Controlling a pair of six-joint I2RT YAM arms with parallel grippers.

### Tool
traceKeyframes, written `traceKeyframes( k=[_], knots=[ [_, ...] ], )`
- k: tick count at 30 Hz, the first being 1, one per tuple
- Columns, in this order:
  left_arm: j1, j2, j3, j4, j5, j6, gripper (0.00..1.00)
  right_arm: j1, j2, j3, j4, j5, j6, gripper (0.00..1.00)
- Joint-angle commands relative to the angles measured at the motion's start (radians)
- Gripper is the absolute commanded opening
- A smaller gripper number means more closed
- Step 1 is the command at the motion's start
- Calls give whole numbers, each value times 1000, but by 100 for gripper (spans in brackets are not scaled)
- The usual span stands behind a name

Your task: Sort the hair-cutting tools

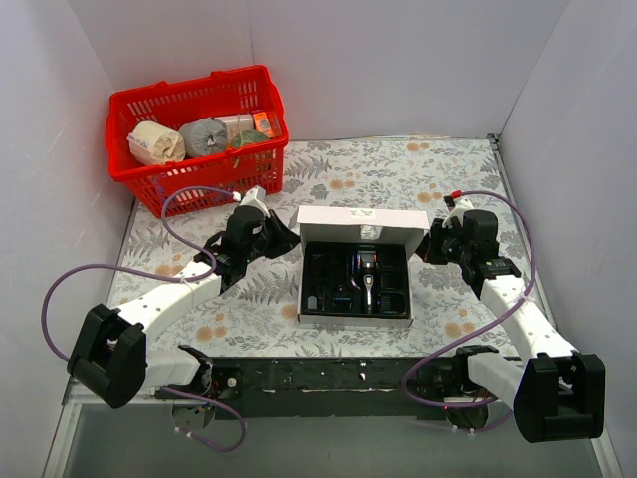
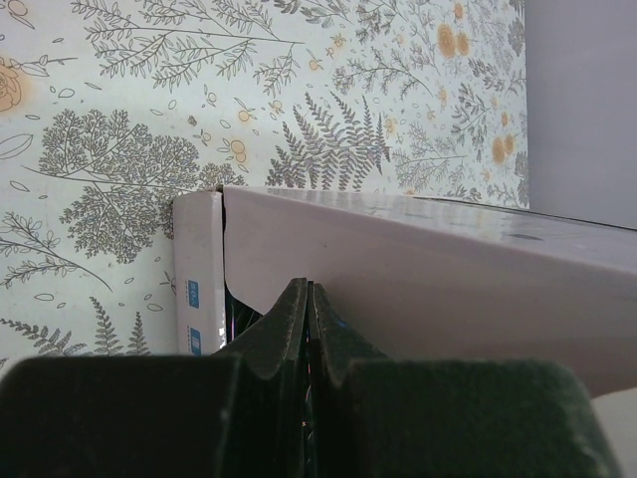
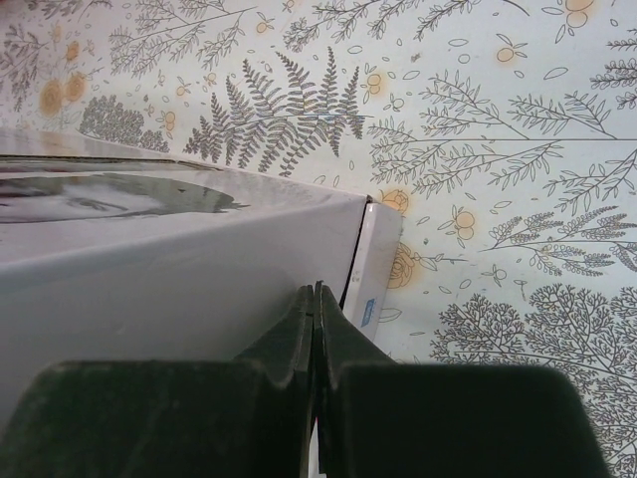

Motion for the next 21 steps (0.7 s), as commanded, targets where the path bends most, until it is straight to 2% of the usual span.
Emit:
traceKeyframes(
  k=[1, 21],
  knots=[
    [-12, -26, -7, 16, 20, -6, 0, 4, -13, 20, 41, -31, 8, 1],
    [-24, -91, -95, 16, -1, -20, 0, 4, -71, -55, 36, -26, 0, 1]
  ],
)
